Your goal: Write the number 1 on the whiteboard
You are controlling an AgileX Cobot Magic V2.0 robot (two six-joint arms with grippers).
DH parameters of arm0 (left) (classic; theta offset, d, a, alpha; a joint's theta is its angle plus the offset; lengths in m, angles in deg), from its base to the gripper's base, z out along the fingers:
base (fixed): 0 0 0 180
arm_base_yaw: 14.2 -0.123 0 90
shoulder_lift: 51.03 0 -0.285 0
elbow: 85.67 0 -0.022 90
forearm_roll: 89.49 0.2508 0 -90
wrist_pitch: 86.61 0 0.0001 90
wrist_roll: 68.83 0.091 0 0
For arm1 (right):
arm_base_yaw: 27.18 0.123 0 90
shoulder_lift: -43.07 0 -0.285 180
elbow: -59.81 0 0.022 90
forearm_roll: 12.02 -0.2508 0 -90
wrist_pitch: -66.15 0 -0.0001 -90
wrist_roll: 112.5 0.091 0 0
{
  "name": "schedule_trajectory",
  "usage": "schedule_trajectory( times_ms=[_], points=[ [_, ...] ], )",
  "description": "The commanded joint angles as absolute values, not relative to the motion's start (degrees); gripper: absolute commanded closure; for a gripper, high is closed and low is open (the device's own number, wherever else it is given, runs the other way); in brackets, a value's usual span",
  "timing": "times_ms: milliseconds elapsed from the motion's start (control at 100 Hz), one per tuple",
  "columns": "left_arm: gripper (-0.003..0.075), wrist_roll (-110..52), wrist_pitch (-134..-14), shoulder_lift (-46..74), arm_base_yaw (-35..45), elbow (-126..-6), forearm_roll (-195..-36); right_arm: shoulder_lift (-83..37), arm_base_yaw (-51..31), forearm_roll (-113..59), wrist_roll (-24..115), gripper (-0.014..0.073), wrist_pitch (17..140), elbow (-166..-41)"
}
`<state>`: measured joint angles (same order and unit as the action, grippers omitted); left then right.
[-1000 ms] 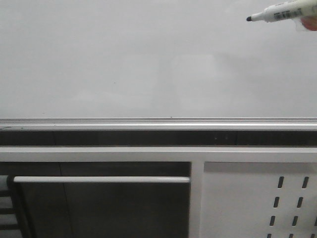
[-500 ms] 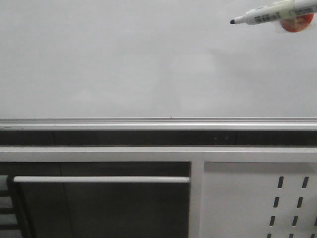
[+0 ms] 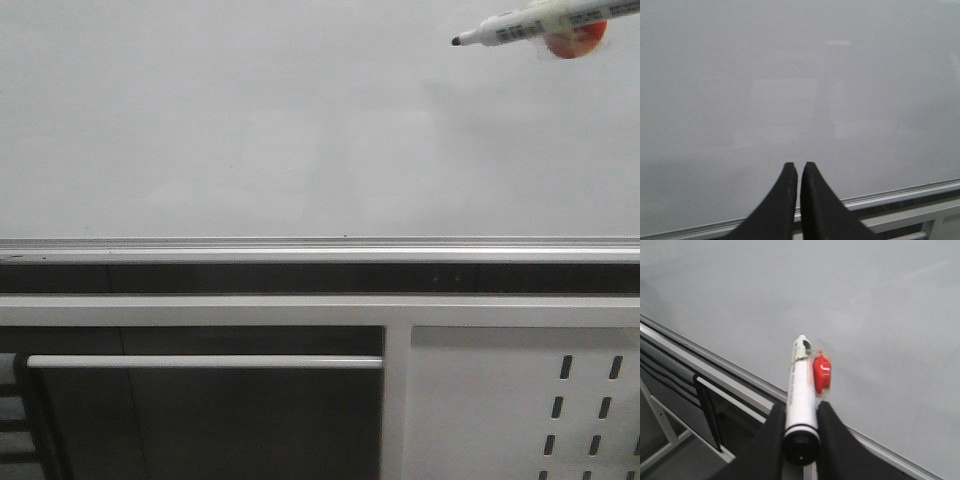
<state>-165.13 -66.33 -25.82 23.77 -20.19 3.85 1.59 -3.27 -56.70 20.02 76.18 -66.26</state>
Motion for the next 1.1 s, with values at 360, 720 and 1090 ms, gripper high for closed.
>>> schedule_trajectory(
  times_ms=[360, 720, 1090],
  points=[
    [0.0738, -165.1, -65.1, -25.4, 24.2, -21.9, 4.0, -2.3, 7.4, -55.8, 18.9, 0.0654, 57.6, -68.9],
    [0.0738, -165.1, -65.1, -25.4, 24.2, -21.9, 4.0, -3.9, 10.2, -54.2, 18.9, 0.0654, 50.8, -68.9],
    [0.0738, -165.1, -65.1, -25.4, 24.2, -21.9, 4.0, -9.4, 10.2, -54.2, 18.9, 0.0654, 46.0, -68.9]
  ],
)
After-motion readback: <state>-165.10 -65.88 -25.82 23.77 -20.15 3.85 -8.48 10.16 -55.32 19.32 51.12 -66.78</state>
